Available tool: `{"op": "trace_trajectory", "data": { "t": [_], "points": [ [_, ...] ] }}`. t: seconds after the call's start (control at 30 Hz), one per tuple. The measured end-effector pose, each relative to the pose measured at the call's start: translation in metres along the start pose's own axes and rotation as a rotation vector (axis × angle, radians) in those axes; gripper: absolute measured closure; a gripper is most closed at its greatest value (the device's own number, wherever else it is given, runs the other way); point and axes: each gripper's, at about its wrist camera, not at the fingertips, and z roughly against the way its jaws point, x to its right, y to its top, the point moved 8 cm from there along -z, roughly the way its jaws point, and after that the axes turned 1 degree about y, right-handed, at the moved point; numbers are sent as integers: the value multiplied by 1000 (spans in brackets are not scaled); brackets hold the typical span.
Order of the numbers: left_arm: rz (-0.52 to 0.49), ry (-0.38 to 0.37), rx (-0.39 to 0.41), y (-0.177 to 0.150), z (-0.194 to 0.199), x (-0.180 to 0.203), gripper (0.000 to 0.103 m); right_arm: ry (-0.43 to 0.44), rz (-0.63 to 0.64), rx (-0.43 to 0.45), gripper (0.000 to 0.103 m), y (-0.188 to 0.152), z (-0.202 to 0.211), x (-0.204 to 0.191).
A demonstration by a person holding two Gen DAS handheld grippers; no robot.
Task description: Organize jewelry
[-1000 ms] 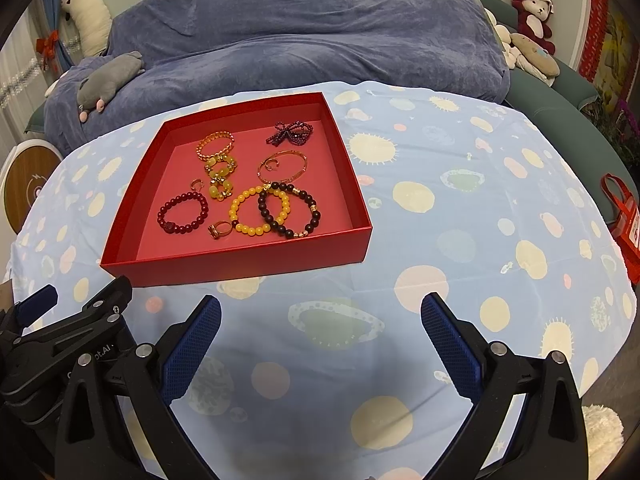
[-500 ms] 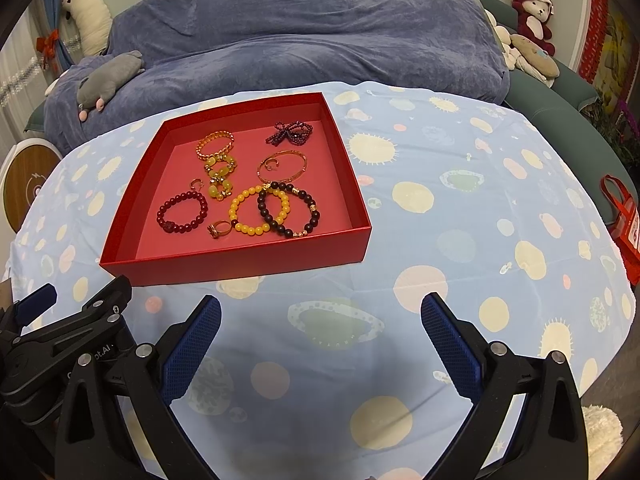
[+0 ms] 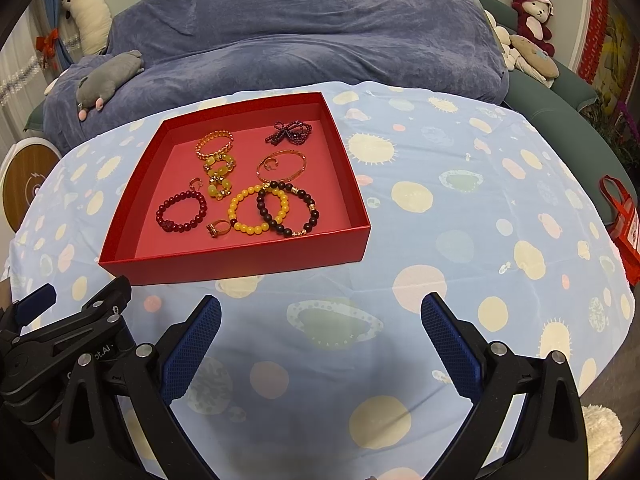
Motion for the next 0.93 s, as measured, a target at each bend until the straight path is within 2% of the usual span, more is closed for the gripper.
{"op": "trace_trajectory", "data": {
  "t": [0.93],
  "points": [
    [-9,7,18,1,1,-1,8,4,-5,0,6,0,0,0]
  ]
}}
